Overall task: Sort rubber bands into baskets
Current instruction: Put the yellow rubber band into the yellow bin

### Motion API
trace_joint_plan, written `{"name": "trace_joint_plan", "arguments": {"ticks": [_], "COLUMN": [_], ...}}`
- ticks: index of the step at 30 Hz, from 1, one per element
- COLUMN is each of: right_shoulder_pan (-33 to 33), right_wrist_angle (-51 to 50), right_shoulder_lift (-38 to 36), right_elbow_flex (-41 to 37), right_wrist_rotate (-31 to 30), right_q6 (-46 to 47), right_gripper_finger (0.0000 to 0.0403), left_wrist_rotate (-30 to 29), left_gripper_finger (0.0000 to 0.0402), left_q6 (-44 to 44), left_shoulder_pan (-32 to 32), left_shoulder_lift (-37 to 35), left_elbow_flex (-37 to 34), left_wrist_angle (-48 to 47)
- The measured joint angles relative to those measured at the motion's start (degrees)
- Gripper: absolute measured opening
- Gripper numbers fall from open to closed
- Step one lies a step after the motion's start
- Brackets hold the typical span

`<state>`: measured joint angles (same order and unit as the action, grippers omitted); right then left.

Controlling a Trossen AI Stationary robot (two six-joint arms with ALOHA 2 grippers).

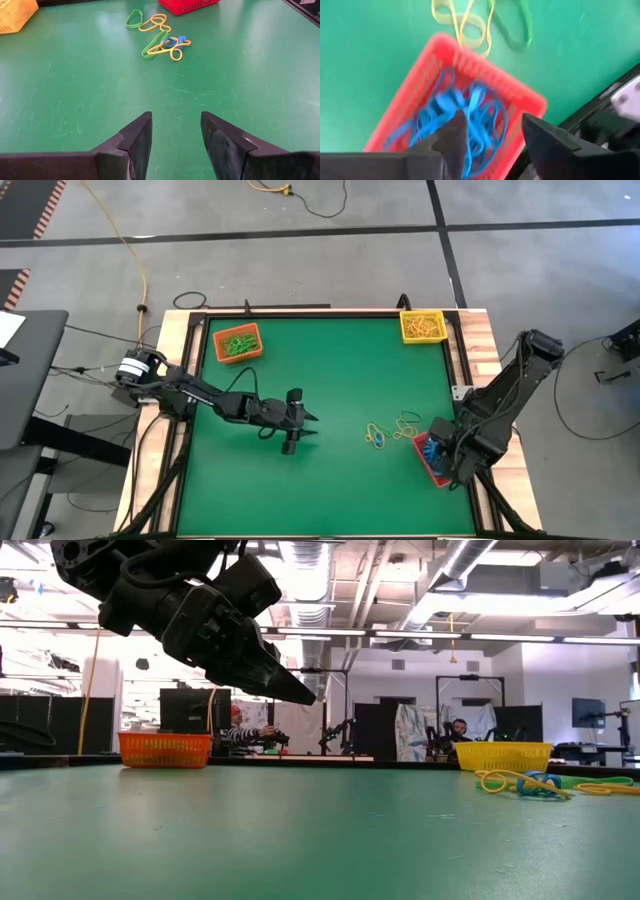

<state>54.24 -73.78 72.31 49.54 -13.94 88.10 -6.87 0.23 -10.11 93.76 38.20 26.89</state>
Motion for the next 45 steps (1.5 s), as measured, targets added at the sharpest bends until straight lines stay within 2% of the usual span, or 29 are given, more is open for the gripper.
{"name": "trace_joint_plan", "arguments": {"ticks": [4, 11, 15, 17, 23, 28, 32, 38, 45], "right_shoulder_pan": [0.0, -0.29, -2.34, -4.04, -10.74, -15.6, -19.94, -25.26, -28.58], "right_wrist_angle": [-3.0, 0.44, 6.16, 11.03, 31.12, 44.93, 50.04, 53.83, 56.15], "right_shoulder_lift": [-0.02, 0.05, 0.09, 0.09, 0.13, 0.13, 1.59, 8.66, 15.67], "right_elbow_flex": [3.43, 5.18, 4.39, 3.0, -2.21, -6.09, -7.69, -8.04, -8.02], "right_wrist_rotate": [-8.82, -33.32, -39.33, -40.28, -32.19, -25.6, -19.99, -9.87, -4.44], "right_q6": [-0.09, -6.19, -14.13, -18.95, -34.83, -42.47, -43.75, -46.38, -46.73], "right_gripper_finger": [0.0227, 0.0216, 0.0211, 0.021, 0.0209, 0.0209, 0.0209, 0.0209, 0.0205], "left_wrist_rotate": [-0.01, -2.87, -3.0, -3.68, -5.6, -5.62, -5.6, -5.6, -5.57], "left_gripper_finger": [0.016, 0.016, 0.016, 0.016, 0.016, 0.016, 0.016, 0.016, 0.016], "left_q6": [-0.02, -0.4, -1.01, -1.13, -1.61, -0.7, -0.5, -0.46, -0.46], "left_shoulder_pan": [0.0, 0.0, 0.0, 0.0, 0.02, 0.02, 0.02, 0.02, 0.02], "left_shoulder_lift": [0.0, 0.0, 0.0, 0.0, 0.0, 0.04, 0.09, 0.15, 0.15], "left_elbow_flex": [0.0, 0.0, 0.0, 0.0, 0.0, 0.0, 0.0, -0.02, -0.02], "left_wrist_angle": [0.07, 2.55, 4.29, 4.42, 4.35, 4.29, 3.53, 1.65, 0.74]}}
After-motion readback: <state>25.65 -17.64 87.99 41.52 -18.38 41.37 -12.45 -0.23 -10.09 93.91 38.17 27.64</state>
